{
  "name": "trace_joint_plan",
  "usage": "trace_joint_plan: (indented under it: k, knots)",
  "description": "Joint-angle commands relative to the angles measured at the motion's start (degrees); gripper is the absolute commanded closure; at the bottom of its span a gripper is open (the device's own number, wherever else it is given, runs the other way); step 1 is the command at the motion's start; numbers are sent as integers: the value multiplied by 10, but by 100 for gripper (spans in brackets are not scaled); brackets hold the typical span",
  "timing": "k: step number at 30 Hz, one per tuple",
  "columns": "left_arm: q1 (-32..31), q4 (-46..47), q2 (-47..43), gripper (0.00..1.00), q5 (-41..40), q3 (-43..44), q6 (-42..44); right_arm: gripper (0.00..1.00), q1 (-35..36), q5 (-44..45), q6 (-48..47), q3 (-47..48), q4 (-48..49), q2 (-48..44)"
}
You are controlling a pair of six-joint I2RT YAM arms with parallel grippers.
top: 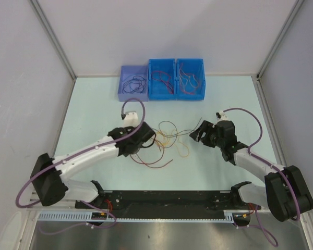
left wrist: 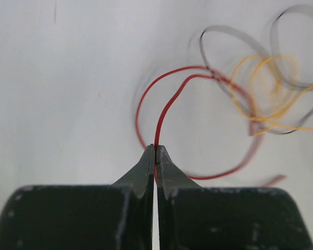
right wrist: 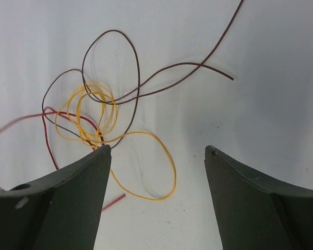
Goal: Untangle the cables
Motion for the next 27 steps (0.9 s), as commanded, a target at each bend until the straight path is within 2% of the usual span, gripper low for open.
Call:
trace_joint_plan:
  k: [1, 5, 9, 15, 20, 27]
  knots:
    - [-1, -100, -63, 100, -91, 137, 64, 23, -1, -34, -21, -6, 40, -22]
    - [-2, -91, -97, 100, -101, 197, 130, 23, 16, -55, -40, -7, 50, -56]
    - [-2, 3, -147, 100, -51, 206, 260, 20, 38, -109, -27, 3, 77, -124]
    - [-1, 88, -212, 100, -6, 209, 366, 16, 74, -169, -14, 65, 107, -150]
    - [-2, 118, -230, 100, 50, 195, 380, 15, 115, -181, -34, 115, 113, -99]
    - [-1, 143, -246, 100, 100, 163, 369, 17, 192, -135, -57, 160, 99, -15]
